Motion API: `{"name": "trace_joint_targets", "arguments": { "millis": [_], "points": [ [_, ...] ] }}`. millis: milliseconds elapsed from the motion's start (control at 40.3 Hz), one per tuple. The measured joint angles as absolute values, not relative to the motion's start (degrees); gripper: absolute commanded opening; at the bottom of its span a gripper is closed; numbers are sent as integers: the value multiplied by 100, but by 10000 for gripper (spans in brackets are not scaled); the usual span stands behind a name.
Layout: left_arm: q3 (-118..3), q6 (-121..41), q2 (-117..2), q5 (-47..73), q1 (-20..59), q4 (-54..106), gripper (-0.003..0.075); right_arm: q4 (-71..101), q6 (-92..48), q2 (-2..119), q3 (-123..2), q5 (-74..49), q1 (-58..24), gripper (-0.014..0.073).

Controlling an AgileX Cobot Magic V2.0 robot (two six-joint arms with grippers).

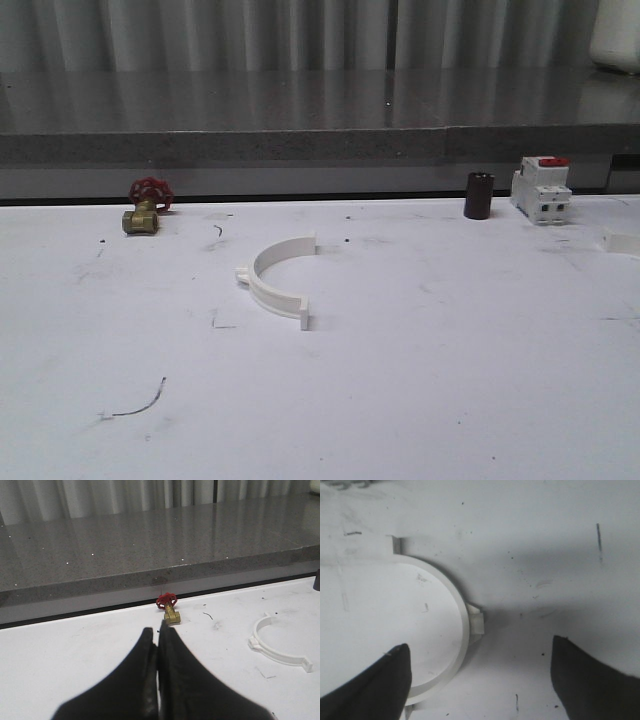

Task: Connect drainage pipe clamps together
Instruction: 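Lower the right gripper onto the other white clamp half's tab and close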

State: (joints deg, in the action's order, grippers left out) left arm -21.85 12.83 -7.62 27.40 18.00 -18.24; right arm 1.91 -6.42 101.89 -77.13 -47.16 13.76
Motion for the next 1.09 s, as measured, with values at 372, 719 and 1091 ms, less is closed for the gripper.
{"name": "trace_joint_targets", "arguments": {
  "millis": [372, 719, 1091],
  "points": [
    [-2185, 1283, -762, 2740, 1800, -1824, -20, 248, -1270, 11432, -8454, -5454, 1376, 588],
    [-2185, 1283, -762, 2740, 1800, -1824, -20, 369, -1292, 11813, -8512, -5431, 1376, 554],
    [-2185, 1283, -762, 2740, 1800, -1824, -20, 361, -1304, 11813, -8512, -5401, 1390, 72]
  ]
}}
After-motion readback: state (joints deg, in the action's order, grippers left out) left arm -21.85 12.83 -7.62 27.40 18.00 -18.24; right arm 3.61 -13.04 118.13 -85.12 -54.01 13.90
